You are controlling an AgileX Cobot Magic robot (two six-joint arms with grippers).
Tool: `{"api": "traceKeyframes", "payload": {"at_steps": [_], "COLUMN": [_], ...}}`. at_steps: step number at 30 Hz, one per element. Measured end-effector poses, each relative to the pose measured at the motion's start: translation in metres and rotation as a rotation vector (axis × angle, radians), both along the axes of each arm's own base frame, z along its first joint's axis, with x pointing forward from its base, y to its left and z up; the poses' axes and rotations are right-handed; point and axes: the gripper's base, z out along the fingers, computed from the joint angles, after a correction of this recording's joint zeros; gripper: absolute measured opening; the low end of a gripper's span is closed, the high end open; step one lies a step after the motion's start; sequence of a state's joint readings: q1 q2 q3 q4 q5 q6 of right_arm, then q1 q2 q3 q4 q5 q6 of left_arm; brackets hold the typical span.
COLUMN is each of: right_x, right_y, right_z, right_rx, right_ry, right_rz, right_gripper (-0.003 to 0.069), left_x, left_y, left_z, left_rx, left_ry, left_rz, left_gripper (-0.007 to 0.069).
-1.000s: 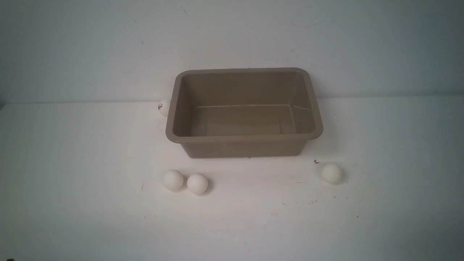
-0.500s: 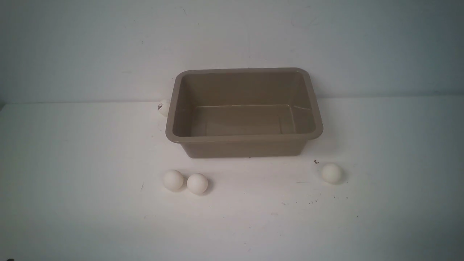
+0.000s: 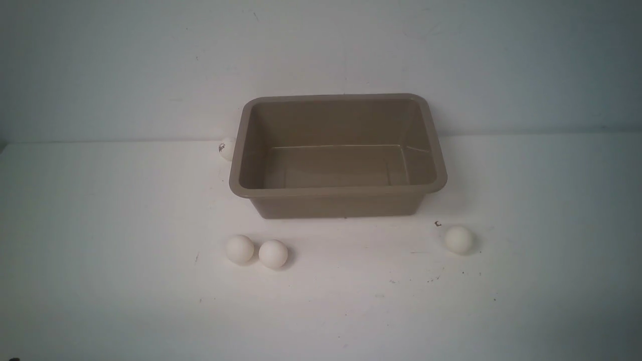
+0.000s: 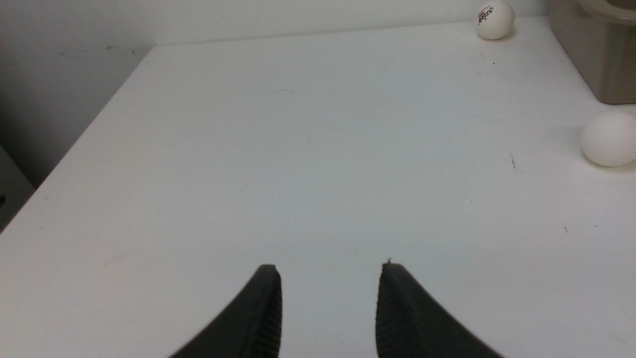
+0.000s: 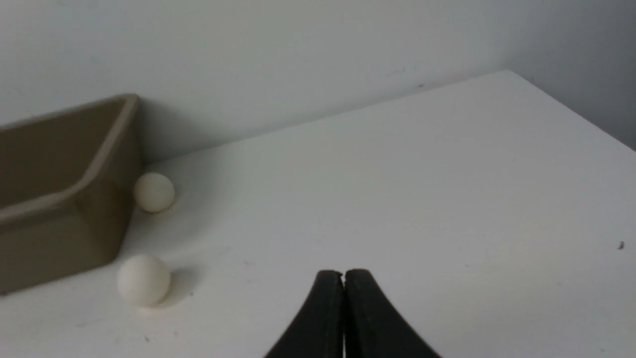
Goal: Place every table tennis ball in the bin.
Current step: Use the right arm to clamp the table tennis ball closest to it
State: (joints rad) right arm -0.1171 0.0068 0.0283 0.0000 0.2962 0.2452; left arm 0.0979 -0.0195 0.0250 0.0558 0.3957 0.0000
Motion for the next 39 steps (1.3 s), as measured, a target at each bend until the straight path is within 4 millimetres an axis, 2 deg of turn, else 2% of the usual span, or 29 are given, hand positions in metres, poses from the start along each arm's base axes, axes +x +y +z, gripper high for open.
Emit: {"api": "traceKeyframes", "payload": {"at_steps": [3,5,9,12,17,25,31,33,35,37,39], "right_x": [0.001,0.001,-0.001,-0.003,-0.007,-0.011,-0.021,-0.026,-0.029,-0.03,-0.028], "right_y": [0.001,0.001,-0.002,-0.005,-0.009,-0.013,-0.017,-0.017,-0.012,0.0,0.009], "right_z": [0.007,0.014,0.03,0.039,0.046,0.053,0.067,0.073,0.078,0.082,0.085], "right_rx": [0.061,0.085,0.28,0.369,0.425,0.503,0.639,0.623,0.532,0.362,0.268], "right_ry": [-0.085,-0.161,-0.366,-0.487,-0.591,-0.691,-0.916,-0.997,-1.044,-1.043,-0.993], "right_rz": [0.003,0.001,-0.019,-0.034,-0.052,-0.063,-0.033,-0.006,0.042,0.135,0.2], "right_gripper": [-0.0008,-0.0008,-0.0008,-0.0008,-0.0008,-0.0008,-0.0008,-0.0008,-0.0008,-0.0008,-0.0008], "left_x": [0.0,0.0,0.002,0.002,0.004,0.005,0.005,0.005,0.005,0.005,0.005], "left_y": [-0.001,-0.003,-0.014,-0.02,-0.021,-0.018,-0.014,-0.012,-0.012,-0.011,-0.011], "left_z": [0.0,0.001,0.003,0.007,0.013,0.025,0.031,0.033,0.033,0.034,0.034], "left_rx": [-0.025,-0.107,-0.606,-0.843,-0.97,-1.307,-1.475,-1.544,-1.597,-1.611,-1.606], "left_ry": [-0.003,-0.017,-0.059,-0.085,-0.148,-0.27,-0.346,-0.368,-0.377,-0.389,-0.392], "left_rz": [0.001,0.004,0.024,0.021,0.018,0.046,0.075,0.09,0.097,0.103,0.101], "left_gripper": [0.0247,0.0247,0.0247,0.0247,0.0247,0.0247,0.0247,0.0247,0.0247,0.0247,0.0247]}}
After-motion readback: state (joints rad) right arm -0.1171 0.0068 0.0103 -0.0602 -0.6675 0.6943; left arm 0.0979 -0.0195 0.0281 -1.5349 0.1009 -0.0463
